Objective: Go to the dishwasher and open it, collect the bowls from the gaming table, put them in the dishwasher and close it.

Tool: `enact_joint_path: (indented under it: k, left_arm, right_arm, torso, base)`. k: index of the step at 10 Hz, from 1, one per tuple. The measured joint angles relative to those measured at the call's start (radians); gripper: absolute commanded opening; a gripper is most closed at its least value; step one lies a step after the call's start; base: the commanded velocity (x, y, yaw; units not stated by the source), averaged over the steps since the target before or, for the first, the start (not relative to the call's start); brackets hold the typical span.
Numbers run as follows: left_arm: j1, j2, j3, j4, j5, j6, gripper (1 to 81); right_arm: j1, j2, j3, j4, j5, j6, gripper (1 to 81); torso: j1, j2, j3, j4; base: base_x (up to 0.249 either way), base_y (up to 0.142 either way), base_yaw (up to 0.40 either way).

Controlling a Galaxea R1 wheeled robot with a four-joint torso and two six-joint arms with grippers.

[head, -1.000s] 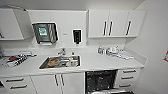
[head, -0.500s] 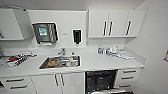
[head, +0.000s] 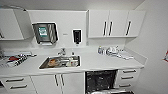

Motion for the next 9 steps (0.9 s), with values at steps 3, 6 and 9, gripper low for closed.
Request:
enact_joint_path:
  k: [3, 6, 9]
  left_arm:
    - [-0.004, 0.000, 0.000, 0.000, -0.007, 0.000, 81.1]
    - [0.004, -0.001, 0.000, -0.001, 0.000, -0.001, 81.1]
    - [0.001, -0.004, 0.000, -0.005, -0.022, 0.000, 81.1]
  right_arm:
    - [0.001, 0.000, 0.009, 0.000, 0.004, -0.005, 81.1]
    - [-0.012, 0.000, 0.011, 0.002, -0.007, -0.049, 81.1]
    - [-0.007, 0.000, 0.011, 0.003, -0.001, -0.049, 81.1]
  torso:
    - [-0.001, -0.001, 0.000, 0.000]
    - [-0.002, -0.001, 0.000, 0.000]
    - [-0.002, -0.001, 0.000, 0.000]
  base:
    - [0.000, 0.000, 0.000]
    - [0.000, 0.000, 0.143]
    - [0.000, 0.000, 0.344]
